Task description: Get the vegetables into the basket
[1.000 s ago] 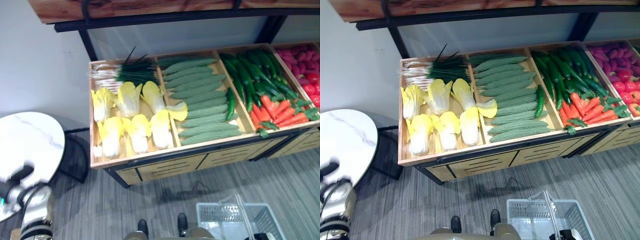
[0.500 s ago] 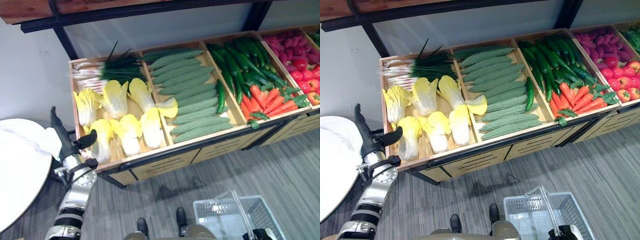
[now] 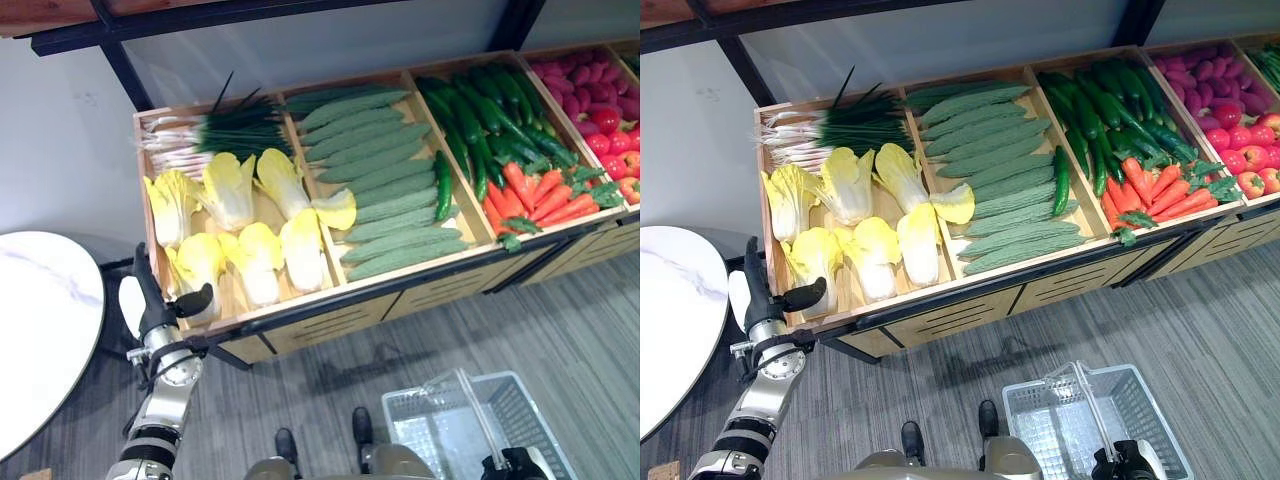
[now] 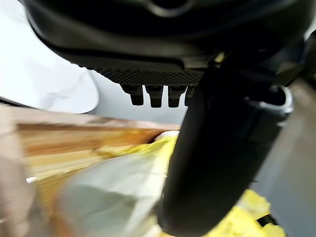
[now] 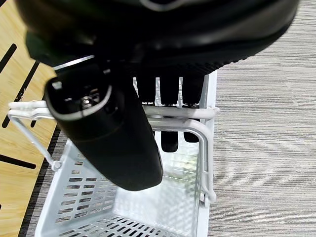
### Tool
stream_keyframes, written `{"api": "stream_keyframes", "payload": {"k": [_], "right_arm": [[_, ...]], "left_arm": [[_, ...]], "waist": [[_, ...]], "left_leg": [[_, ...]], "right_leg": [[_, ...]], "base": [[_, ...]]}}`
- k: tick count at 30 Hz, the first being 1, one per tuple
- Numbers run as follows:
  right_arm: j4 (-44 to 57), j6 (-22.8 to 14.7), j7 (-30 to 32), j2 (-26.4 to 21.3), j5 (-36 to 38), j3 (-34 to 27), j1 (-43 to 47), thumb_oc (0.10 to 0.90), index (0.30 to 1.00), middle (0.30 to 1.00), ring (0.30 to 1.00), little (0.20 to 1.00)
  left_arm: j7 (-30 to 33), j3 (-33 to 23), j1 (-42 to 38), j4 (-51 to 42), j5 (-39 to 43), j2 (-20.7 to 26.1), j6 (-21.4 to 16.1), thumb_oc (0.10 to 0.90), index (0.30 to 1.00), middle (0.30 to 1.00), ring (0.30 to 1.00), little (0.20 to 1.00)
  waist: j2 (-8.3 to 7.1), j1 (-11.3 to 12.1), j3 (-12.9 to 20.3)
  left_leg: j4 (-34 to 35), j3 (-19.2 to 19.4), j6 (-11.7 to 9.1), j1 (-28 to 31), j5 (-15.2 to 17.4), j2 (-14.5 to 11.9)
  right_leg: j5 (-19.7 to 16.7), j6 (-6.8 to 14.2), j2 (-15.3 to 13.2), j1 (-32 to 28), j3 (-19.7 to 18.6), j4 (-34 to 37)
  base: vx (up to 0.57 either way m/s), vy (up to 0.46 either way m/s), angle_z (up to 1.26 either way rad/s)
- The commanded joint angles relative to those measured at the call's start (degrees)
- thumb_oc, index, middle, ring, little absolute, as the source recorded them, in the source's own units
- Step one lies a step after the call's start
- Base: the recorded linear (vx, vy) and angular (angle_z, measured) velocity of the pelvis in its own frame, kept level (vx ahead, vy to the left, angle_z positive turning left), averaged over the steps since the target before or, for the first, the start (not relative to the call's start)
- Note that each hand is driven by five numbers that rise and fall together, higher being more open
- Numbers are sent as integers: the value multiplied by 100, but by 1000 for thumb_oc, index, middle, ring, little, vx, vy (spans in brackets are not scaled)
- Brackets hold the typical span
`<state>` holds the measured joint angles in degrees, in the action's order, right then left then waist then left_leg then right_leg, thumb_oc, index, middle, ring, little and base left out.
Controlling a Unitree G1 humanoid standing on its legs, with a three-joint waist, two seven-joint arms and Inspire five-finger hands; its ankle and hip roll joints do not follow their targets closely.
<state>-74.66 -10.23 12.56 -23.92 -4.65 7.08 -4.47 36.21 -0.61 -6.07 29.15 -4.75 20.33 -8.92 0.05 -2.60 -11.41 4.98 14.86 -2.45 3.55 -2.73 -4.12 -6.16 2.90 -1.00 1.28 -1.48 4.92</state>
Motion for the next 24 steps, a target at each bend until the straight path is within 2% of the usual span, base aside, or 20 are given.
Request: {"api": "stream_keyframes", "payload": {"k": [1, 7, 16, 24], "right_arm": [[-69, -90, 233, -145, 24, 94, 87, 400, 300, 300, 300, 300], [10, -75, 173, -177, 14, 126, 128, 400, 300, 300, 300, 300], [48, -111, 142, -168, -9, 228, 222, 400, 300, 300, 300, 300], [20, -22, 148, -168, -74, 291, 278, 400, 300, 300, 300, 300]], "left_arm": [[-73, 45, -337, -93, -192, 488, -25, 900, 1000, 1000, 1000, 1000], [-420, 369, -312, 83, -712, 723, 139, 900, 1000, 1000, 1000, 1000], [-564, 776, -397, -98, -1272, 972, 88, 900, 1000, 1000, 1000, 1000], [-425, 359, -356, 386, -663, 572, 365, 900, 1000, 1000, 1000, 1000]], "waist": [[-397, 4, 246], [-383, 32, 194], [-401, 75, 121], [-399, 115, 119]], "left_leg": [[2, -83, -432, 81, -25, -279], [2, -98, -431, 41, -35, -276], [2, -134, -430, -27, -47, -291], [2, -157, -421, -39, -49, -293]], "right_leg": [[-93, 674, -708, 86, -173, -232], [-83, 666, -684, 99, -139, -231], [-83, 662, -680, 155, -112, -247], [-80, 634, -686, 150, -72, -236]], "base": [[0, 0, 0], [0, 0, 0], [0, 0, 0], [0, 0, 0]]}}
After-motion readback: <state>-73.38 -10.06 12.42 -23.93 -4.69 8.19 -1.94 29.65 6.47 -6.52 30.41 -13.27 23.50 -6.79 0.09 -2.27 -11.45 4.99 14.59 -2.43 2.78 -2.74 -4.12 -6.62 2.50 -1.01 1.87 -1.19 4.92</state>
